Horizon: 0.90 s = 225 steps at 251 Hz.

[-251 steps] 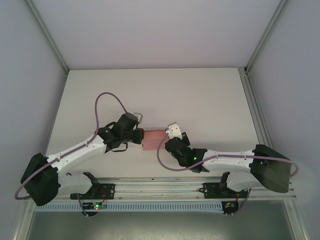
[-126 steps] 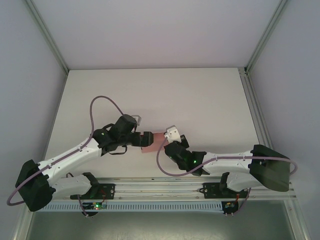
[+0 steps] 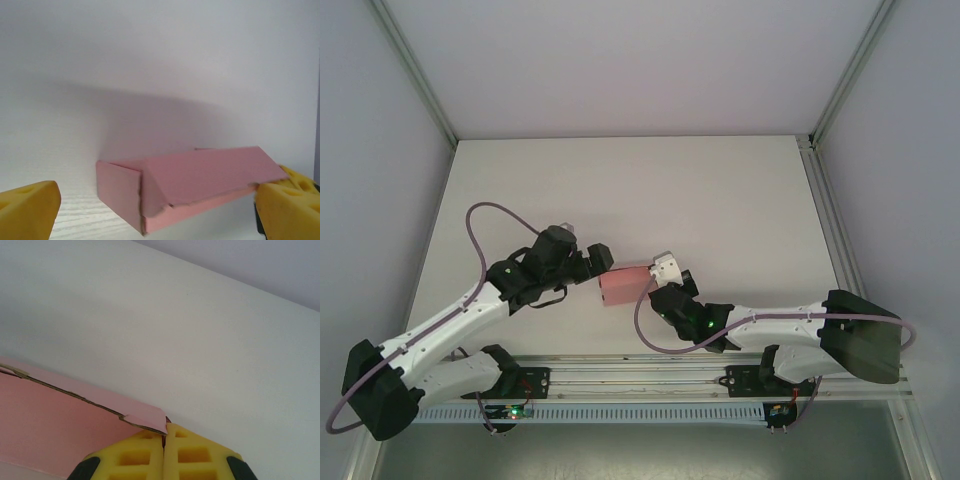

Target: Assemble paper box

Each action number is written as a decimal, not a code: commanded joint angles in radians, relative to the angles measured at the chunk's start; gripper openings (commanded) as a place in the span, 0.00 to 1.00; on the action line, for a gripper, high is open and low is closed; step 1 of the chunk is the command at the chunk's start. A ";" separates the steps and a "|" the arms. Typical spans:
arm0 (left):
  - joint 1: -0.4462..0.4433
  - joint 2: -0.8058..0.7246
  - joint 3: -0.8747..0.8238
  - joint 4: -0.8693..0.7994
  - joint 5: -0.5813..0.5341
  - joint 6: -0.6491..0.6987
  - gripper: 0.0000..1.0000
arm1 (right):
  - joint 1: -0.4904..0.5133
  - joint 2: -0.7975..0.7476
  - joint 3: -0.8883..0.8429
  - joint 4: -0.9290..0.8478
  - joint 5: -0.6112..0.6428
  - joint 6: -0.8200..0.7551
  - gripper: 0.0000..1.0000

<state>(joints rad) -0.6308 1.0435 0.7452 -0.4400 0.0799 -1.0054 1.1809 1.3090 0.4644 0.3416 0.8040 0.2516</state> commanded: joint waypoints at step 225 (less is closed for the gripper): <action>-0.023 0.025 -0.421 0.464 -0.001 -0.060 0.42 | -0.030 -0.292 -0.129 -0.030 -0.283 0.064 0.62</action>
<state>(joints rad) -0.6296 1.0672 0.3794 0.1932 0.1661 -1.1561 1.1805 1.1000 0.3569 0.3130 0.6647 0.2684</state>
